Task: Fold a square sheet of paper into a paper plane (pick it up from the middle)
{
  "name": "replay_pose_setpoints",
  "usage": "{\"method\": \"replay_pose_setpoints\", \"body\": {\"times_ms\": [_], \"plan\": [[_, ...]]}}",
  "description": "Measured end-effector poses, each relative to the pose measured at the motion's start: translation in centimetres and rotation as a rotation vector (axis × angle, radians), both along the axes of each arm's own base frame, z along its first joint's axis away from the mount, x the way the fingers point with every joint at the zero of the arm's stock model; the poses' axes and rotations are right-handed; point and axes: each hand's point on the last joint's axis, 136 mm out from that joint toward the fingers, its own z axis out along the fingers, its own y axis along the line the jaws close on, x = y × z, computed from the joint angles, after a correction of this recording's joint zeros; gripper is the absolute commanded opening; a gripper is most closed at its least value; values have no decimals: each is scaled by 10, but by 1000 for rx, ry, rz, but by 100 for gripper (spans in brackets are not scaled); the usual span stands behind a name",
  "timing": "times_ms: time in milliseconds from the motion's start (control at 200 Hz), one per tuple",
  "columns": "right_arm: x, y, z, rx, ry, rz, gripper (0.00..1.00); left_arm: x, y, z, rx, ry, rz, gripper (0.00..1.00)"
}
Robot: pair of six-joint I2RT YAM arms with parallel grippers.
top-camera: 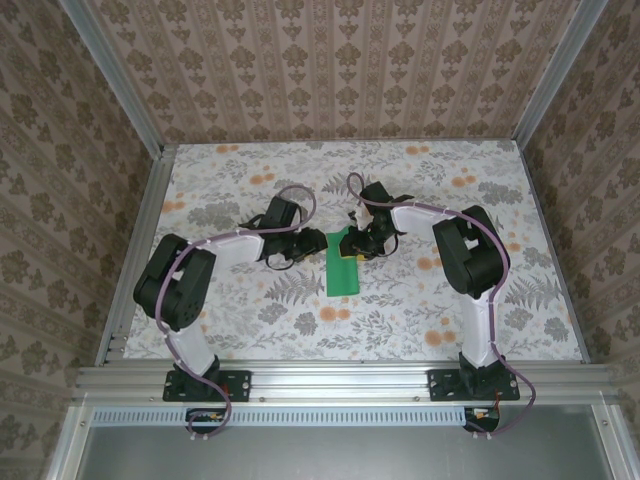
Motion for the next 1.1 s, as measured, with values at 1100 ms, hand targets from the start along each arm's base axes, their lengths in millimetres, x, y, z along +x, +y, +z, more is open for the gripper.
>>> {"method": "replay_pose_setpoints", "body": {"times_ms": [1100], "plan": [[0, 0, -1, -13, 28, -1, 32, -13, -27, -18, 10, 75, -83, 18]]}}
